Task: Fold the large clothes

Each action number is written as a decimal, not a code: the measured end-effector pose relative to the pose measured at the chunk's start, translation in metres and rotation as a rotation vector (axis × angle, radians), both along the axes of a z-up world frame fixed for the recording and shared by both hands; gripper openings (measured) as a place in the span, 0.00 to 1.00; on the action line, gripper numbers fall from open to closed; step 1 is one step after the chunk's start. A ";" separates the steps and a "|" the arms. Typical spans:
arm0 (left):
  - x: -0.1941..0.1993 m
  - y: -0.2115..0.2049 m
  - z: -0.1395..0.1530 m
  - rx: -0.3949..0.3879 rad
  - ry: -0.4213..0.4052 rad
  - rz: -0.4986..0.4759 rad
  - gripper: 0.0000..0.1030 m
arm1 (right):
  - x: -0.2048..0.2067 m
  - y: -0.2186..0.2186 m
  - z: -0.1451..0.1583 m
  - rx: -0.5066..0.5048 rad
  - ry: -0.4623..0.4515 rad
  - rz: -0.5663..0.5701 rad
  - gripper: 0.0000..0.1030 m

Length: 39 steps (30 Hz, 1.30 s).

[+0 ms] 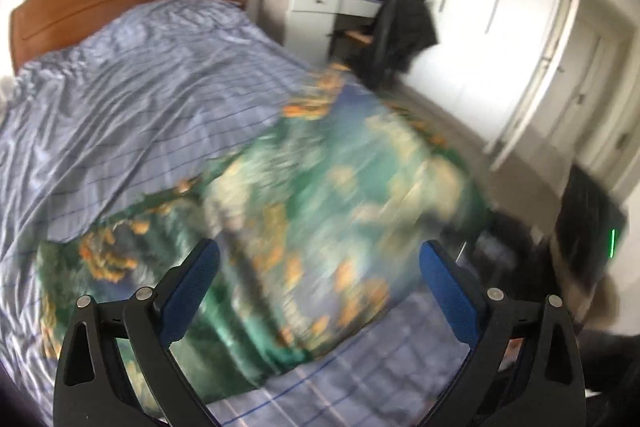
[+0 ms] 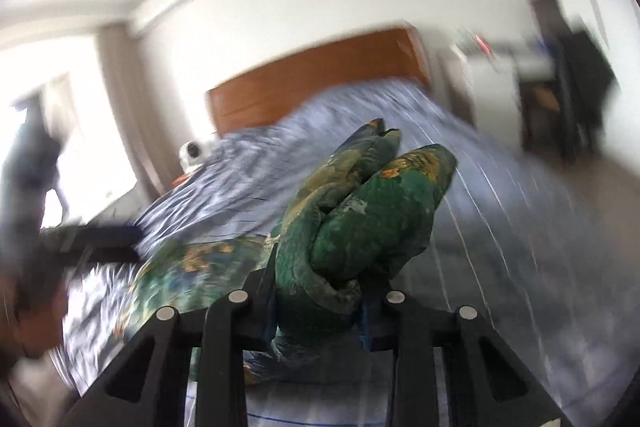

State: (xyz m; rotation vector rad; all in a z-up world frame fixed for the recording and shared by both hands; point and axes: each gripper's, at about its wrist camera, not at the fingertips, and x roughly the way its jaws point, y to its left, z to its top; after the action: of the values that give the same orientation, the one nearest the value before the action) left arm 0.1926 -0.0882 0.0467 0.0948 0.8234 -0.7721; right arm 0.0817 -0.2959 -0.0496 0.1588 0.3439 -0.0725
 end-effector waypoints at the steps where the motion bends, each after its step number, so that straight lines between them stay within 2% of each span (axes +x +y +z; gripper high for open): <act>1: 0.001 0.003 0.006 -0.012 0.029 -0.016 0.97 | 0.000 0.017 0.006 -0.053 -0.012 0.032 0.29; 3: 0.006 0.009 0.014 -0.018 0.078 -0.025 0.97 | 0.001 0.059 0.015 -0.199 -0.033 0.105 0.29; 6: 0.012 0.021 0.016 0.008 0.106 0.001 0.97 | 0.008 0.111 0.014 -0.380 -0.031 0.208 0.29; 9: 0.016 0.041 0.009 0.064 0.121 0.087 0.97 | 0.008 0.164 0.003 -0.581 -0.025 0.304 0.29; 10: 0.018 0.048 0.004 0.083 0.138 0.117 0.97 | 0.008 0.184 -0.005 -0.672 -0.027 0.344 0.29; 12: 0.020 0.059 -0.013 0.145 0.151 0.196 0.96 | 0.007 0.213 -0.016 -0.789 -0.039 0.404 0.29; 13: 0.021 0.063 -0.020 0.167 0.148 0.225 0.77 | 0.006 0.226 -0.020 -0.832 -0.046 0.428 0.29; 14: 0.022 0.069 -0.028 0.186 0.150 0.253 0.38 | 0.005 0.233 -0.022 -0.856 -0.049 0.441 0.29; 15: 0.025 0.073 -0.033 0.179 0.169 0.256 0.37 | 0.005 0.237 -0.024 -0.870 -0.049 0.449 0.29; 16: 0.030 0.081 -0.037 0.146 0.199 0.253 0.31 | 0.009 0.238 -0.025 -0.867 -0.031 0.449 0.30; 18: 0.039 0.096 -0.044 0.138 0.195 0.267 0.29 | 0.015 0.234 -0.021 -0.809 0.012 0.477 0.42; 20: 0.049 0.116 -0.045 0.123 0.175 0.283 0.29 | 0.017 0.226 -0.009 -0.695 0.042 0.536 0.62; 22: 0.062 0.145 -0.050 0.091 0.172 0.307 0.30 | 0.016 0.210 0.008 -0.547 0.070 0.569 0.62; 25: 0.080 0.195 -0.072 0.074 0.181 0.382 0.30 | 0.029 0.181 0.020 -0.419 0.122 0.534 0.62; 28: 0.090 0.230 -0.102 0.058 0.231 0.464 0.30 | 0.058 0.163 0.018 -0.391 0.169 0.463 0.62; 30: 0.092 0.247 -0.121 0.009 0.273 0.495 0.31 | 0.082 0.158 0.011 -0.345 0.211 0.469 0.57; 32: 0.091 0.255 -0.134 -0.046 0.298 0.500 0.33 | 0.107 0.161 -0.003 -0.287 0.263 0.488 0.28; 35: 0.091 0.261 -0.148 -0.074 0.299 0.497 0.36 | 0.133 0.178 -0.032 -0.227 0.319 0.563 0.26; 38: 0.087 0.272 -0.167 -0.113 0.354 0.495 0.40 | 0.154 0.189 -0.073 -0.203 0.434 0.582 0.26; 39: 0.090 0.276 -0.178 -0.136 0.377 0.494 0.41 | 0.163 0.188 -0.091 -0.191 0.502 0.570 0.25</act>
State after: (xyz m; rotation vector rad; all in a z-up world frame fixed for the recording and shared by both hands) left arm 0.2827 0.1882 -0.1310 -0.3747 1.0924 -0.3766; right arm 0.2442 -0.1074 -0.1410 -0.1554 0.8675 0.4248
